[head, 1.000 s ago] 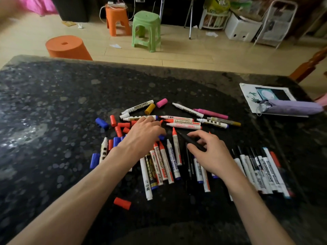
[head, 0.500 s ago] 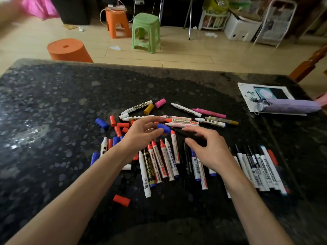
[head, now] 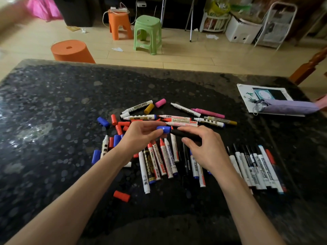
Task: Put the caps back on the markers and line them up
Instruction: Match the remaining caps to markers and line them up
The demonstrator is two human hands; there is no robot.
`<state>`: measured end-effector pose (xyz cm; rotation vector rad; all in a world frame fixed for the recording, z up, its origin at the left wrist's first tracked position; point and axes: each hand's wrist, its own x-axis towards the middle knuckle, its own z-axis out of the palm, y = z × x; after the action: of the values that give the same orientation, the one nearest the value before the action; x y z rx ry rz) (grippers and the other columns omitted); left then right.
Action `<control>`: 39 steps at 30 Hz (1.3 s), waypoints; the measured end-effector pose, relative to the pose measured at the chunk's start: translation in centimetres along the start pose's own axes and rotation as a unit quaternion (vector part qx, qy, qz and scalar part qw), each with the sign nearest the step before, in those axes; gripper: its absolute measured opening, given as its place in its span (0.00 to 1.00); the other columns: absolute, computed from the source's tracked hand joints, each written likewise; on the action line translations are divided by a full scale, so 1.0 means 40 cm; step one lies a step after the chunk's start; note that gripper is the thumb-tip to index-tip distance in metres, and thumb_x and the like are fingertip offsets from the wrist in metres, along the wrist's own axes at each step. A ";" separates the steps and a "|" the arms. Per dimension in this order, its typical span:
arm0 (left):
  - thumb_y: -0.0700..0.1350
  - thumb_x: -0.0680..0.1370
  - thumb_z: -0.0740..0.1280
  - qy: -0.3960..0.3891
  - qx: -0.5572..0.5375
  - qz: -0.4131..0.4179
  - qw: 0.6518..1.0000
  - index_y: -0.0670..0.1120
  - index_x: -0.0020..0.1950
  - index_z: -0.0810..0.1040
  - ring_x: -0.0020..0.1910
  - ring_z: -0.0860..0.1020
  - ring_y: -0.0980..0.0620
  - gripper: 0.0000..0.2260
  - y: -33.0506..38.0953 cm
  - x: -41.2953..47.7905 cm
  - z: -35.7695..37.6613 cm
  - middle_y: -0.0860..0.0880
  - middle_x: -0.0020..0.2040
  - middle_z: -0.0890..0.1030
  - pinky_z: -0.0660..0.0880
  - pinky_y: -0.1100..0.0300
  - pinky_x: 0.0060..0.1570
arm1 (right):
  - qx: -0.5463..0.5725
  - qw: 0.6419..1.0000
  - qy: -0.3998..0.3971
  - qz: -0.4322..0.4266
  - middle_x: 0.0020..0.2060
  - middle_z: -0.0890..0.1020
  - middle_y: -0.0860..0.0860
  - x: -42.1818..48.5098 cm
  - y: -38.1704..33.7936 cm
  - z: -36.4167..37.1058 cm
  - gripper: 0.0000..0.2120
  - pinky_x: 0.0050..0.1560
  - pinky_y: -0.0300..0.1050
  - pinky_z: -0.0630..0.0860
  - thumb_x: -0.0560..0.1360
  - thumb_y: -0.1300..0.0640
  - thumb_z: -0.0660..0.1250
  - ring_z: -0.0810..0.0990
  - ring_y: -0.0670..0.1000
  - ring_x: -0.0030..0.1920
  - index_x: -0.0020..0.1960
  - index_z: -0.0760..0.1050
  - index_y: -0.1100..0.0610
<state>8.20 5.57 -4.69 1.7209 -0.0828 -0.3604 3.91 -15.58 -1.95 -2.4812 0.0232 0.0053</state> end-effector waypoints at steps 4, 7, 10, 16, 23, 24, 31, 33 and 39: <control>0.38 0.80 0.70 -0.003 0.079 0.052 0.995 0.46 0.61 0.82 0.47 0.86 0.55 0.11 -0.005 -0.006 0.001 0.50 0.49 0.88 0.80 0.65 0.42 | -0.037 0.999 -0.005 -0.019 0.55 0.79 0.38 -0.001 0.006 -0.024 0.18 0.58 0.37 0.70 0.78 0.54 0.74 0.72 0.37 0.54 0.66 0.80 0.40; 0.38 0.80 0.70 -0.004 0.094 0.061 0.994 0.47 0.61 0.82 0.49 0.86 0.55 0.11 -0.007 -0.012 0.002 0.50 0.50 0.87 0.81 0.64 0.49 | -0.049 0.998 -0.005 -0.028 0.54 0.82 0.40 -0.001 0.010 -0.033 0.17 0.55 0.37 0.70 0.78 0.54 0.74 0.74 0.39 0.52 0.64 0.81 0.41; 0.38 0.80 0.70 -0.013 0.103 0.056 0.993 0.47 0.61 0.81 0.49 0.86 0.57 0.11 -0.001 -0.017 0.010 0.50 0.51 0.87 0.80 0.64 0.48 | -0.065 0.997 -0.007 -0.038 0.51 0.79 0.39 -0.001 0.012 -0.038 0.18 0.59 0.41 0.74 0.78 0.53 0.74 0.74 0.39 0.53 0.66 0.80 0.41; 0.37 0.80 0.69 -0.009 0.106 0.051 0.993 0.48 0.60 0.80 0.48 0.86 0.56 0.11 0.008 -0.025 0.009 0.50 0.52 0.86 0.78 0.67 0.40 | -0.008 0.999 -0.020 -0.047 0.54 0.82 0.39 0.002 0.026 -0.055 0.18 0.59 0.35 0.71 0.76 0.55 0.77 0.77 0.38 0.54 0.65 0.82 0.43; 0.33 0.79 0.70 -0.020 0.101 0.043 0.994 0.46 0.60 0.81 0.48 0.87 0.54 0.12 0.031 -0.040 -0.032 0.49 0.53 0.86 0.82 0.60 0.51 | 0.127 0.990 -0.040 -0.047 0.50 0.86 0.40 0.004 0.033 -0.061 0.16 0.65 0.49 0.79 0.72 0.57 0.81 0.83 0.38 0.55 0.57 0.84 0.46; 0.33 0.78 0.70 -0.019 0.096 0.042 0.994 0.45 0.60 0.81 0.48 0.87 0.54 0.12 0.037 -0.043 -0.038 0.49 0.52 0.87 0.82 0.63 0.49 | 0.155 0.986 -0.036 -0.048 0.50 0.87 0.41 0.003 0.031 -0.064 0.16 0.64 0.50 0.80 0.71 0.57 0.82 0.84 0.39 0.55 0.56 0.85 0.47; 0.34 0.79 0.70 -0.015 0.054 0.029 0.998 0.44 0.60 0.81 0.49 0.87 0.52 0.12 0.043 -0.070 -0.022 0.48 0.52 0.87 0.82 0.56 0.52 | 0.246 0.968 0.000 -0.044 0.48 0.87 0.41 -0.018 0.035 -0.080 0.13 0.55 0.38 0.81 0.68 0.59 0.83 0.85 0.41 0.52 0.50 0.85 0.48; 0.34 0.79 0.70 -0.013 0.041 0.027 0.999 0.43 0.60 0.81 0.49 0.87 0.51 0.11 0.041 -0.073 -0.019 0.47 0.51 0.87 0.82 0.56 0.49 | 0.256 0.966 0.005 -0.039 0.48 0.87 0.42 -0.019 0.038 -0.081 0.14 0.57 0.42 0.81 0.68 0.58 0.83 0.85 0.43 0.53 0.50 0.86 0.47; 0.36 0.80 0.69 -0.036 0.056 0.032 0.997 0.45 0.60 0.80 0.48 0.87 0.49 0.10 0.035 -0.066 -0.024 0.45 0.48 0.87 0.81 0.60 0.43 | 0.249 0.968 0.006 -0.032 0.49 0.87 0.43 -0.014 0.042 -0.080 0.13 0.61 0.51 0.81 0.69 0.57 0.83 0.85 0.44 0.55 0.51 0.86 0.47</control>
<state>6.17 6.88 -2.71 1.8114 -0.2150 -0.3767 3.30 -18.88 -0.45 -1.9769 -0.0468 -0.0380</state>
